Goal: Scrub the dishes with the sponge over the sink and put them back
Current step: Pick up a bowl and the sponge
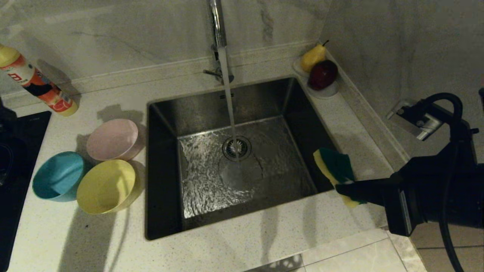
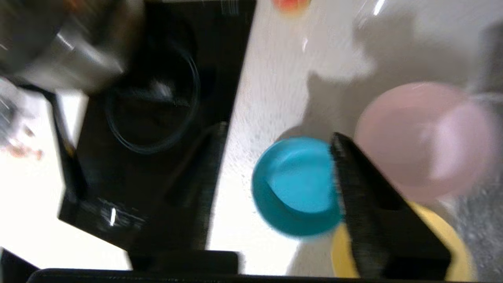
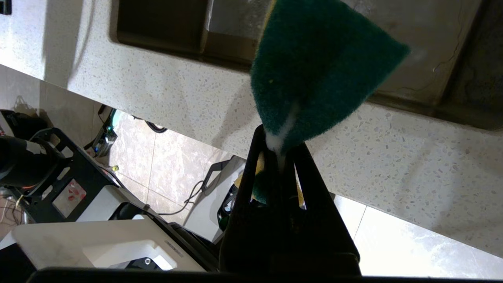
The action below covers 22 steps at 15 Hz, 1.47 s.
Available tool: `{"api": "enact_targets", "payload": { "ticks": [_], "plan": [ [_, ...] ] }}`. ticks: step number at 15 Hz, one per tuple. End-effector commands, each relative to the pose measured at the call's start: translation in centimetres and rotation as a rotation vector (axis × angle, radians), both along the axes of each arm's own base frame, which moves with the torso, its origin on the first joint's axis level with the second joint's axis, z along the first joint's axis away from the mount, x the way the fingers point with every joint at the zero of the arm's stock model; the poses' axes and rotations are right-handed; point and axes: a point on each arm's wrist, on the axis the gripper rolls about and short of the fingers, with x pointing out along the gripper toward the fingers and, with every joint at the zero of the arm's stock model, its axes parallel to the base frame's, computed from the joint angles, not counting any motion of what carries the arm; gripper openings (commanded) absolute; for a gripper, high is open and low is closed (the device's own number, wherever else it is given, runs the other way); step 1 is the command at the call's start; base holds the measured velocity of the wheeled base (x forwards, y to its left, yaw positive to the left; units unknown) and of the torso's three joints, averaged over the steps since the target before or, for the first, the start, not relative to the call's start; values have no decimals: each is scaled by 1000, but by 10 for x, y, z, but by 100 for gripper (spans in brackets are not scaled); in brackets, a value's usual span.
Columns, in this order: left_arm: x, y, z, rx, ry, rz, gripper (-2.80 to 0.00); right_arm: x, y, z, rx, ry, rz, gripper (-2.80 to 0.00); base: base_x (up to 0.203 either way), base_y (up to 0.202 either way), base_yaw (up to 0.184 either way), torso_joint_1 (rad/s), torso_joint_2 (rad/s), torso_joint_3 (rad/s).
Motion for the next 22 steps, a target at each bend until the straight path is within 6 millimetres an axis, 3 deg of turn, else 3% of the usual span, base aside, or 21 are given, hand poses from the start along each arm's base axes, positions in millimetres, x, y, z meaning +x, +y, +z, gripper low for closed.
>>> {"api": "enact_targets", "payload": {
  "ticks": [1,3,7,11,19,22],
  "plan": [
    [55,41,-38,-115,142,84,0,1,1,-5,-13,15,-1,-280,0,0,0,0,0,0],
    [60,67,-51,-241,153,90,0,4,2,-7,-21,24,-7,-280,0,0,0,0,0,0],
    [55,89,-61,-344,149,105,0,7,4,-10,-29,35,-9,-280,0,0,0,0,0,0],
    [53,95,-76,-491,141,77,0,7,3,-9,-26,33,-11,-280,0,0,0,0,0,0],
    [63,106,-110,-585,221,138,0,7,4,-10,-27,35,-10,-280,0,0,0,0,0,0],
    [64,110,-114,-609,217,155,0,8,4,-10,-29,37,-10,-280,0,0,0,0,0,0]
  ]
}}
